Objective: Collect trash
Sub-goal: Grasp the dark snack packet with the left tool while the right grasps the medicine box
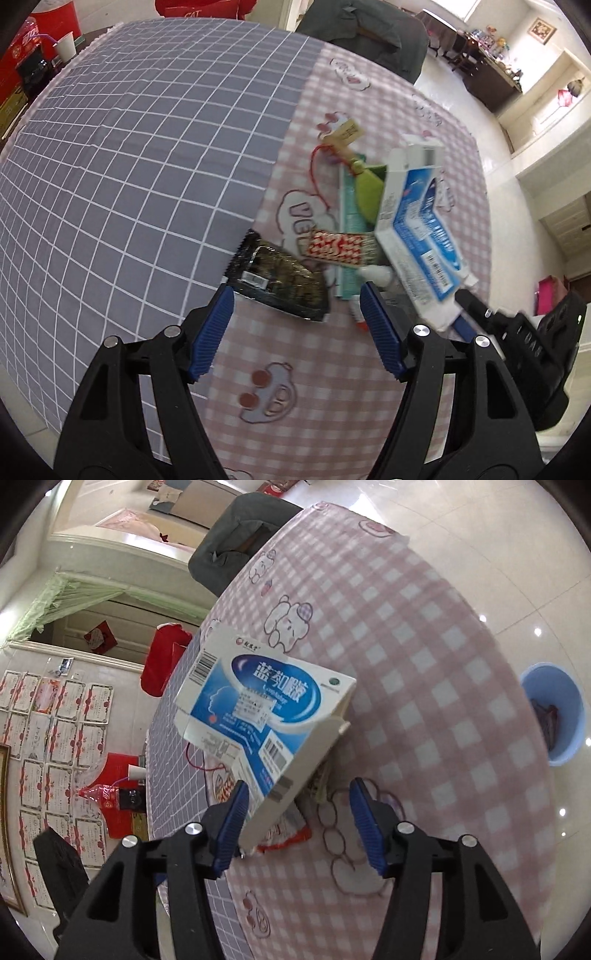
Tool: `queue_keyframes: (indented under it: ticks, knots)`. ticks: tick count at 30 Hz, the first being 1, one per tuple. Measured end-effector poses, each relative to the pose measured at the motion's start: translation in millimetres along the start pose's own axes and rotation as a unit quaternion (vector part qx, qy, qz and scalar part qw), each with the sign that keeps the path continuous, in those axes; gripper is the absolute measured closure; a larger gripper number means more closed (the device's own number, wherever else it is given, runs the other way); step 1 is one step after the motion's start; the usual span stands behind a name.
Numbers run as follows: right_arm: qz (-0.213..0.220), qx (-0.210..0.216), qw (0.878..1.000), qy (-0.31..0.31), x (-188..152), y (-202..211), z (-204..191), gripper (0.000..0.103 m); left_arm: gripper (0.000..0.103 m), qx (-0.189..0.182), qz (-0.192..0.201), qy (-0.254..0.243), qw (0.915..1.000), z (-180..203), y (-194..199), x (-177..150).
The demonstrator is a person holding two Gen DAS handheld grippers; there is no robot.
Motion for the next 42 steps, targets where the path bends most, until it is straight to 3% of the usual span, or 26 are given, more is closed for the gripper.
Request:
queue_keyframes:
  ticks: [7, 9, 15, 16, 19, 24, 28, 37, 42]
  knots:
    - [0.013, 0.027, 0.999, 0.036, 10.0, -22.6, -6.6, 0.049, 0.033, 0.004, -0.024, -0.046, 0.9987, -0.4, -26.8, -1.7]
    - [0.011, 0.022, 0.999, 0.040, 11.8, -26.9, -7.8, 0.071, 0.033, 0.008, -0.031, -0.057, 0.9978, 3.4, -35.3, -2.7]
    - [0.014, 0.034, 0.999, 0.038, 16.3, -20.7, -7.5, 0.081, 0.033, 0.010, -0.047, -0.057, 0.9972, 8.5, -58.9, 1.8]
    - [0.015, 0.036, 0.999, 0.038, 17.3, -18.4, -7.6, 0.082, 0.035, 0.015, -0.046, -0.054, 0.9974, 7.9, -60.4, 3.1]
    - [0.018, 0.045, 0.998, 0.041, 19.3, -9.6, -10.7, 0.085, 0.055, 0.018, -0.046, -0.057, 0.9972, 8.9, -63.8, 6.7]
    - [0.025, 0.060, 0.997, 0.039, 20.8, 2.1, -13.9, 0.089, 0.068, 0.024, -0.047, -0.078, 0.9956, 16.3, -65.1, 8.7]
    - [0.032, 0.071, 0.996, 0.044, 22.7, 14.1, -19.5, 0.091, 0.090, 0.023, -0.034, -0.080, 0.9960, 18.6, -61.9, 10.9]
    - [0.055, 0.094, 0.992, 0.056, 25.0, 50.2, -27.4, 0.091, 0.095, 0.001, 0.019, -0.074, 0.9971, 26.3, -10.1, 13.0]
    - [0.078, 0.108, 0.990, 0.053, 27.9, 80.8, -23.6, 0.091, 0.095, -0.032, 0.048, -0.074, 0.9956, 51.7, 23.9, 12.6]
Point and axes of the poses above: each gripper's, at about its wrist camera, not at the fingertips, and y roughly against the way its jaws point, z to its right, x to its top, the point moved 3 cm from there along -y, roughly the way its jaws point, and after that the axes turned 3 degrees about -x, right-handed, at the moved point
